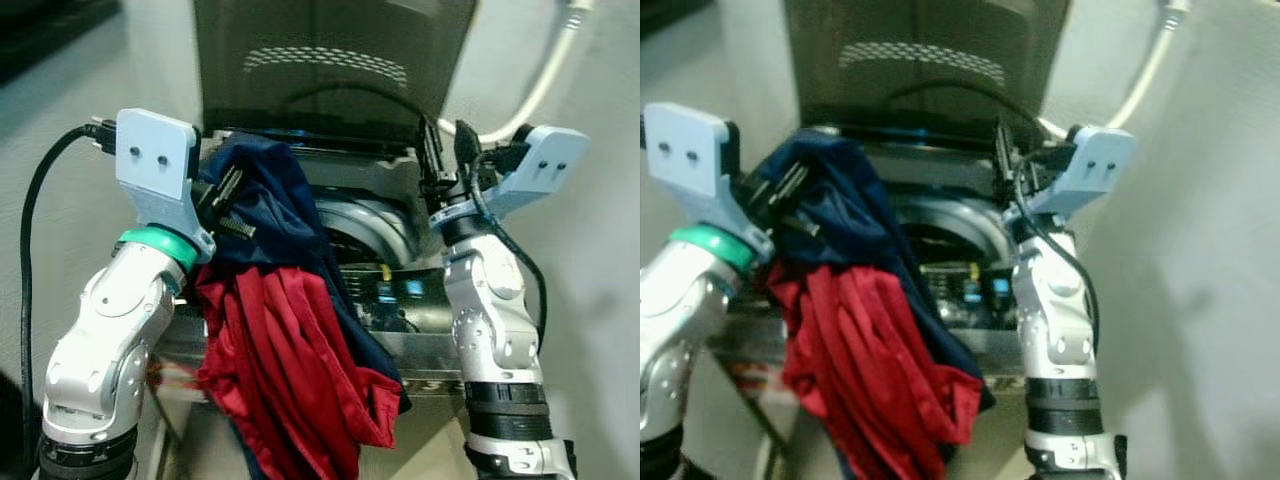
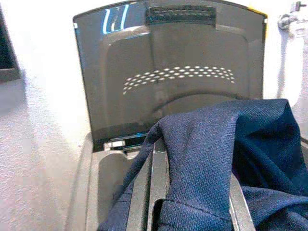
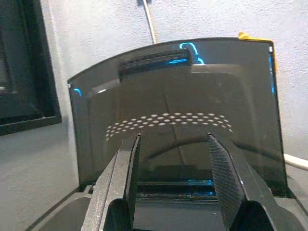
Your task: Clothes washing
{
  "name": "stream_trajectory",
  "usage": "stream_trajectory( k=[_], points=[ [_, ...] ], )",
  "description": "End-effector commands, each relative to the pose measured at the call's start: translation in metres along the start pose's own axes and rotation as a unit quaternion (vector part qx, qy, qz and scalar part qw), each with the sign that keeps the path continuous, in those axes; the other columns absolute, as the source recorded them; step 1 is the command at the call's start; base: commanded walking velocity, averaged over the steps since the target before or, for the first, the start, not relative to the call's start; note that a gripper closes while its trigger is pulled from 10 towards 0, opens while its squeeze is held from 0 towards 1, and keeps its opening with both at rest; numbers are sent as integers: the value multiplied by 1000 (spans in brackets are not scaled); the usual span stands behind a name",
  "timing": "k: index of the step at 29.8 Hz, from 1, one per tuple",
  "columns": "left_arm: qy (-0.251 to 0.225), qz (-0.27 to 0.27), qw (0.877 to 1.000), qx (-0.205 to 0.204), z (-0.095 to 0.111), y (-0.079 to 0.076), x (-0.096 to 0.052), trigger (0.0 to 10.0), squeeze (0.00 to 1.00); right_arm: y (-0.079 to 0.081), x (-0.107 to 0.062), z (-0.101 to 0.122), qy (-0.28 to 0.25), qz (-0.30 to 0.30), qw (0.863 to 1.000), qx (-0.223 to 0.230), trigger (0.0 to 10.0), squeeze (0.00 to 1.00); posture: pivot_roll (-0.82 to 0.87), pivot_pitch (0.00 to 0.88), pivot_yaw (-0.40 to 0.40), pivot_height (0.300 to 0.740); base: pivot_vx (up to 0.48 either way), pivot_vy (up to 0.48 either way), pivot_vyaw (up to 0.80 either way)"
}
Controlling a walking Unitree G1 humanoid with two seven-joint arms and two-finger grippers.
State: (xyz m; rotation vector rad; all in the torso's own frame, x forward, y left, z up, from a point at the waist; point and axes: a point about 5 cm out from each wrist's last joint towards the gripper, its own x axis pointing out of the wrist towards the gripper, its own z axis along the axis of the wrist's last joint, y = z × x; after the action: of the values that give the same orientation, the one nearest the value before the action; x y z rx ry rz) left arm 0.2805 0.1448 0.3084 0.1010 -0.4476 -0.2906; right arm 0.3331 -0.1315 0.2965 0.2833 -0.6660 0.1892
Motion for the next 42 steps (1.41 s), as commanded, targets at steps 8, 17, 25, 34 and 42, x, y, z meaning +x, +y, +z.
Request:
stream_trajectory(
  k=[8, 17, 25, 34, 42],
  points=[
    [-33, -24, 999, 15, 8, -5, 5, 10000, 0, 20, 14, 4, -16, 74, 997, -19, 10000, 0, 107, 66, -30, 740, 0, 0, 0],
    [-76, -33, 987, 139, -1, 7, 58, 10000, 0, 45, 55, 46, -118, 106, 987, -5, 10000, 0, 105, 111, -49, 740, 0, 0, 0],
    [-128, -30, 940, 316, 15, 6, 116, 10000, 0, 31, 48, 60, -149, 81, 984, -54, 10000, 0, 3, 168, -4, 740, 0, 0, 0],
    [-246, 8, 859, 449, 57, -9, 140, 10000, 0, 17, 35, 56, -143, 56, 985, -74, 10000, 0, -27, 179, 15, 740, 0, 0, 0],
    [-43, -266, 954, 132, -32, -64, 132, 10000, 0, 20, 24, 47, -124, 48, 989, -70, 10000, 0, -24, 188, 14, 740, 0, 0, 0]
  ],
)
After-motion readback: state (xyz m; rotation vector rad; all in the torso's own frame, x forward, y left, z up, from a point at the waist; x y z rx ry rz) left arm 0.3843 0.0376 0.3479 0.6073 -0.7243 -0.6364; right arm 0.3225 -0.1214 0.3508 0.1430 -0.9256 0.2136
